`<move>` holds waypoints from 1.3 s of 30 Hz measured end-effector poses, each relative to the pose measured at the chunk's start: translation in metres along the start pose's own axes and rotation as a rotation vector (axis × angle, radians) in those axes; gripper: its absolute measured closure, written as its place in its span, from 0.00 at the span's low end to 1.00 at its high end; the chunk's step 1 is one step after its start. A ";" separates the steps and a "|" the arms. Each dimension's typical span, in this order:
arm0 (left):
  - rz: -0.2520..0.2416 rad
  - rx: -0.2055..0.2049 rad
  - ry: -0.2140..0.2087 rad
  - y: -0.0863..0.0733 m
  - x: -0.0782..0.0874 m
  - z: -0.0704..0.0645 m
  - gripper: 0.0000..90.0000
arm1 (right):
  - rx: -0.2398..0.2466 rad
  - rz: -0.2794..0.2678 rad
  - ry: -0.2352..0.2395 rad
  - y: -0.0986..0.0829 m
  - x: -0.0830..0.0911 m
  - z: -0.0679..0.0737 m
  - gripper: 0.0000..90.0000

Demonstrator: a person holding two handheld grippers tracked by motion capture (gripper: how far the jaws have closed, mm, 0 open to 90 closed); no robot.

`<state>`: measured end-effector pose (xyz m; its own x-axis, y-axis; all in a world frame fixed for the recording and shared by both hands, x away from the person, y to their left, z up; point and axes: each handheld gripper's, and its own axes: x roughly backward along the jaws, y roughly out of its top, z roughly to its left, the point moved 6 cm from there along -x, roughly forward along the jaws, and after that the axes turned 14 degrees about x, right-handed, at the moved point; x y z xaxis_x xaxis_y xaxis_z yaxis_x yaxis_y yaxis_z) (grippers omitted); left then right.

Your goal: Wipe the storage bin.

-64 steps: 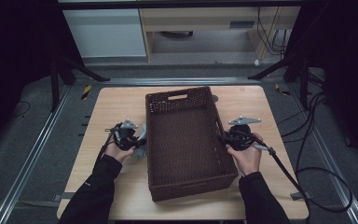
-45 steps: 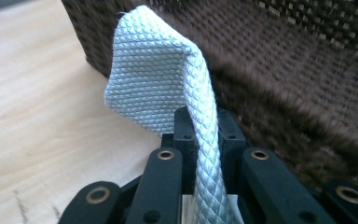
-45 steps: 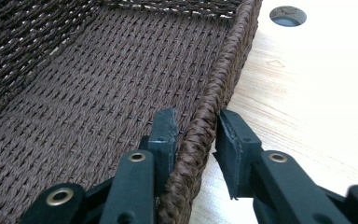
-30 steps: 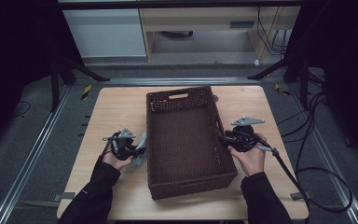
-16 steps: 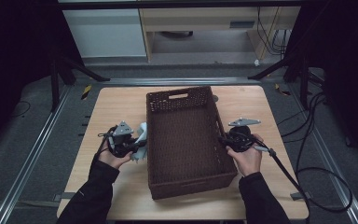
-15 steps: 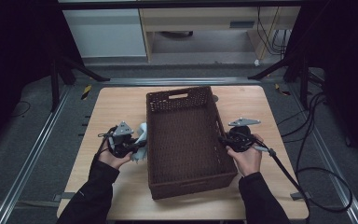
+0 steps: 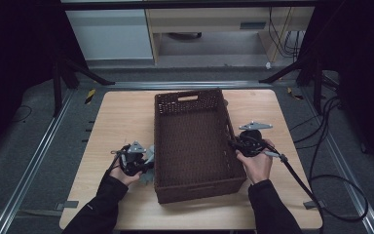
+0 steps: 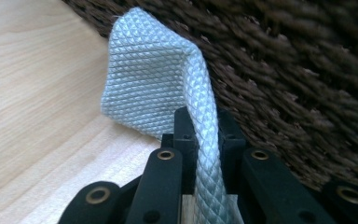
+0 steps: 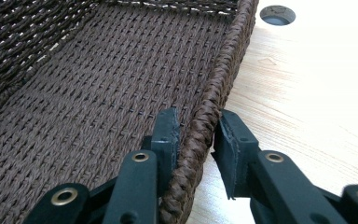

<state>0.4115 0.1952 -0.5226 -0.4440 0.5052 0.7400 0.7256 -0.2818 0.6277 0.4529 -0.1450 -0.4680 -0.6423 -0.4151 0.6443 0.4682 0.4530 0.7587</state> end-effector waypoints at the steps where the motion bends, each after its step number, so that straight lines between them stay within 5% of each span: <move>1: -0.009 0.002 0.002 0.002 0.002 0.001 0.91 | 0.001 -0.002 0.004 0.000 0.000 0.000 0.77; 5: -0.073 0.012 -0.007 0.014 0.018 -0.001 0.91 | 0.010 -0.013 0.011 0.001 0.003 0.000 0.73; 11: -0.156 -0.035 -0.028 0.028 0.046 -0.017 0.91 | 0.009 -0.047 0.018 0.006 0.016 -0.002 0.68; 16: -0.148 -0.065 -0.023 0.023 0.046 -0.025 0.90 | 0.023 -0.011 0.042 0.001 0.017 0.000 0.67; 23: -0.054 -0.031 -0.042 -0.008 0.028 -0.021 0.90 | 0.043 0.042 0.045 -0.005 0.007 0.004 0.68; 27: -0.017 -0.036 -0.043 -0.017 0.018 -0.021 0.90 | 0.033 0.026 0.030 -0.005 0.006 0.005 0.74; 32: -0.029 -0.025 -0.032 -0.014 0.019 -0.015 0.90 | 0.020 0.009 0.005 -0.004 0.006 0.002 0.77; 39: -0.121 -0.052 -0.034 0.008 0.042 -0.024 0.90 | 0.001 0.003 -0.025 -0.001 0.002 -0.001 0.77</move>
<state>0.3859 0.1940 -0.4809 -0.5079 0.5653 0.6500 0.6393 -0.2584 0.7242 0.4513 -0.1469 -0.4675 -0.6559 -0.3945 0.6436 0.4695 0.4545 0.7570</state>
